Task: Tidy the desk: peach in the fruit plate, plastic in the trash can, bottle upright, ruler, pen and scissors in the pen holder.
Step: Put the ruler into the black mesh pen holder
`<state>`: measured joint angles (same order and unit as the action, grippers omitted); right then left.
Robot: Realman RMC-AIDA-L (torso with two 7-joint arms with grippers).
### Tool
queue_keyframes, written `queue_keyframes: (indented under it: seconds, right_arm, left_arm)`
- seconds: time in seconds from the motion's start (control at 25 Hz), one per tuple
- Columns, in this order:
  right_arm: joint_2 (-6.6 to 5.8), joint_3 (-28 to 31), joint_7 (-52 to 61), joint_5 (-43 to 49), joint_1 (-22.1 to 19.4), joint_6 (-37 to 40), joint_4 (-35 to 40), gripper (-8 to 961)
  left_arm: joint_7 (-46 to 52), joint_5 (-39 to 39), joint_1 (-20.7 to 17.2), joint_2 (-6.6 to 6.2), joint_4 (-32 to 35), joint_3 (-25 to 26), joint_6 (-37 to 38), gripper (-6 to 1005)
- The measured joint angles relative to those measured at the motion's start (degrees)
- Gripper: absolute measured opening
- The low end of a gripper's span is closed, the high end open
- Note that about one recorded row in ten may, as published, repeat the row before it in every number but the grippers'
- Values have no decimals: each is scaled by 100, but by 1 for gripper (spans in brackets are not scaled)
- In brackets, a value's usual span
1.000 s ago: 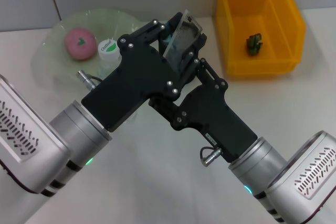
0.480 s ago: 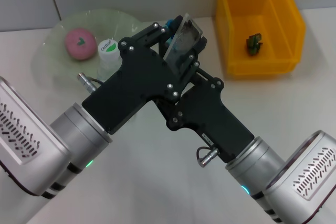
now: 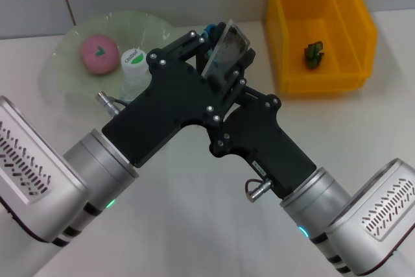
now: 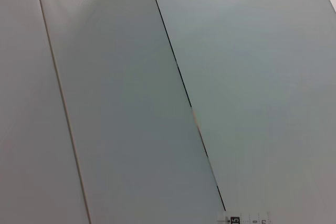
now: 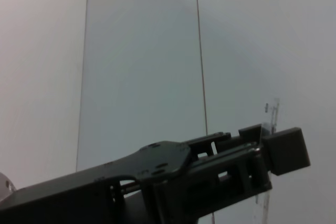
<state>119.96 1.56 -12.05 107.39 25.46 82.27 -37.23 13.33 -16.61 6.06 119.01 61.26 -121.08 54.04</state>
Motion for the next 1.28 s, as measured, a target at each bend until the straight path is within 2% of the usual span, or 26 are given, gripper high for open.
queue_keyframes:
  seconds: [0.36,0.8,0.88,1.28]
  right_arm:
    - [0,78,-1,-5,-24,-11,-73,126]
    - [0,60,-8,36,-44,5,-51,76]
    - [0,77,-8,38,-55,2,-55,30]
    - [0,89,-9,-6,-104,-26,-33,13]
  left_arm:
    - [0,-9,-13,-8,0,-17,53,522]
    - [-6,-18,34,-21,-78,-74,177,536]
    - [-11,-14,34,-22,-80,-77,200,539]
    - [78,150,31,-14,-98,-34,428,551]
